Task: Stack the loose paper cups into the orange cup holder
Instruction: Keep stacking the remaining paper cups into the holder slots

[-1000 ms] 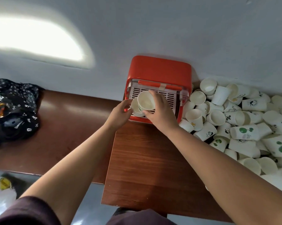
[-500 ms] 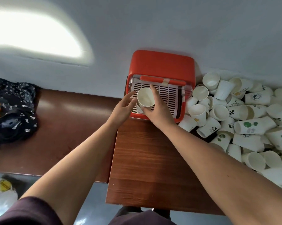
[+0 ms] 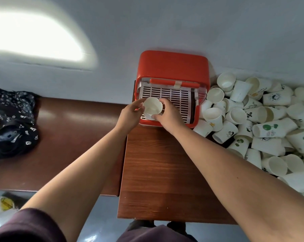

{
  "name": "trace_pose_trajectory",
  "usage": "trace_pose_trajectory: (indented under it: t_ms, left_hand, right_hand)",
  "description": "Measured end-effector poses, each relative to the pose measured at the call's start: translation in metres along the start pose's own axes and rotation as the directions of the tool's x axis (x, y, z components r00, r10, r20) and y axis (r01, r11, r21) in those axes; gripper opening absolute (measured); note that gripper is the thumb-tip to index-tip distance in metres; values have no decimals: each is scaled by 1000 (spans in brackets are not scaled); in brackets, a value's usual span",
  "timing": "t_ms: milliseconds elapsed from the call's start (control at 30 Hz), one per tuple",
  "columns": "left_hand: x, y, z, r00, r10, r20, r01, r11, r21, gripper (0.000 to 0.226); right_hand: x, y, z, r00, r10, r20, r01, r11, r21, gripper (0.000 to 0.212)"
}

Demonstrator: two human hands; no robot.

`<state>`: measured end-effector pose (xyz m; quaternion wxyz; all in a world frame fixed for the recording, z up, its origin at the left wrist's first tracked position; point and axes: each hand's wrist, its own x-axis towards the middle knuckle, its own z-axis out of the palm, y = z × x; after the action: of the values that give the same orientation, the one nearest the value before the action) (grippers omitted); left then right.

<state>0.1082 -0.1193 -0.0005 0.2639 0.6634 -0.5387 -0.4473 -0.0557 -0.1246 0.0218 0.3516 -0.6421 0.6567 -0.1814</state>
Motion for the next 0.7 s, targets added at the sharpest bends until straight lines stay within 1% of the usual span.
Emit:
trace_pose_trajectory:
  t_ms: [67, 133, 233, 333, 433, 533, 633, 700]
  left_hand:
    - [-4, 3, 0, 1000, -21, -12, 21, 999, 32, 39]
    - [-12, 5, 0, 998, -39, -52, 40, 999, 24, 38]
    - [-37, 7, 2, 993, -52, -106, 50, 999, -22, 31]
    - [-71, 7, 16, 996, -32, -88, 33, 999, 8, 19]
    - [-104, 11, 47, 1000, -1, -22, 3, 996, 87, 12]
    - [-129, 26, 93, 994, 67, 88, -83, 979, 184, 15]
    - [-151, 47, 144, 969, 128, 210, -178, 955, 236, 19]
    - [-165, 61, 178, 946, 153, 285, -229, 939, 255, 21]
  right_hand:
    - [-5, 1, -4, 1000, 13, 9, -13, 1000, 11, 70]
    - [-16, 6, -13, 1000, 13, 6, -13, 1000, 5, 70]
    - [-46, 25, -38, 1000, -25, -6, 25, 999, -37, 58]
    - [-83, 58, -71, 998, -50, -34, 46, 993, -112, 51]
    - [-122, 100, -106, 997, -19, -75, 8, 990, -140, 49]
    - [-167, 142, -139, 994, 17, -109, -35, 986, -161, 48]
    - [-211, 178, -163, 987, 51, -153, -75, 985, -156, 45]
    - [-240, 201, -174, 980, 93, -174, -121, 980, -160, 47]
